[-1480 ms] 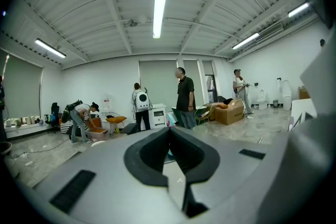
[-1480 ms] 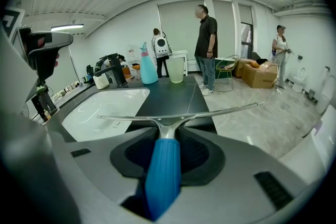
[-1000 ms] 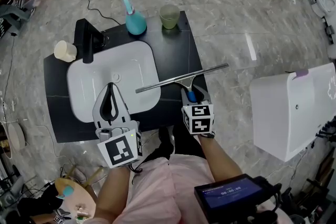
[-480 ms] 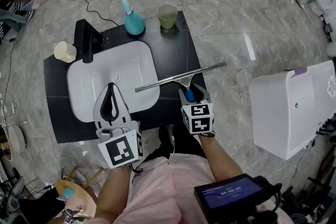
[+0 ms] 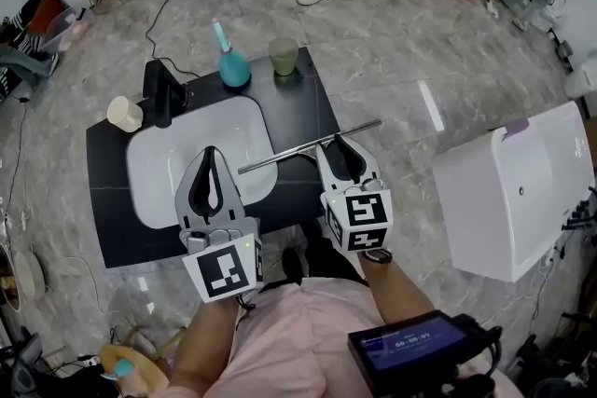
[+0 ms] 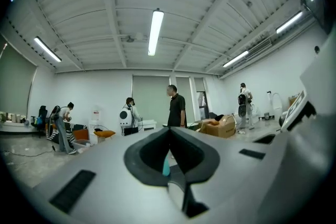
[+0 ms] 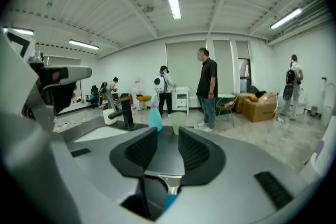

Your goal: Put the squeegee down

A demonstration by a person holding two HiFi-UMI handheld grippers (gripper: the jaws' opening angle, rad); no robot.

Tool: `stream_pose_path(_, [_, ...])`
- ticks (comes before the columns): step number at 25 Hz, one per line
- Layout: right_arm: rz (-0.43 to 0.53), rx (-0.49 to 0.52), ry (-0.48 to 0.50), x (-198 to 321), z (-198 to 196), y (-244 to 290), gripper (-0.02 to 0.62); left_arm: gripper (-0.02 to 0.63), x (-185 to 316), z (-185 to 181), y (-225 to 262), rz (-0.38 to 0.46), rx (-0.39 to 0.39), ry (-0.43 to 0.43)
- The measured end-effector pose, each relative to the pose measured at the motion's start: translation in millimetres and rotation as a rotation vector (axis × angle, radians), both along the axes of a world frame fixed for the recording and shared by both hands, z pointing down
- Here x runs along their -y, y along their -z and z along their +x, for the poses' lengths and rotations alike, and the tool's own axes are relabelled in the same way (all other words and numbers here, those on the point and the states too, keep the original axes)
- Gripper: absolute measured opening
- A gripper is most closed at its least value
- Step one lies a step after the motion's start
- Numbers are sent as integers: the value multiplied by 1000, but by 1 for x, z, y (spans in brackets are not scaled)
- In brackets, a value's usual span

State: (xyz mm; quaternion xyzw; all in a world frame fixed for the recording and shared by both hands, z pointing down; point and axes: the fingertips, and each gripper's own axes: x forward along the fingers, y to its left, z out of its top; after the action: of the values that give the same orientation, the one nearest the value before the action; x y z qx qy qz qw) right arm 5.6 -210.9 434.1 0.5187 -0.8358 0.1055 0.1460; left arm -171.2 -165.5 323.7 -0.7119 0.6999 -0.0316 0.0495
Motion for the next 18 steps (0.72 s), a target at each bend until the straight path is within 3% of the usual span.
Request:
stream_pose_path(8, [261,37,29,-38,-6,115,29,9,-23,16,71,140,9,-58])
stream_pose_path(18, [379,82,58,-55,-2,160,-2,9,-36,35,91,194,-21,-114])
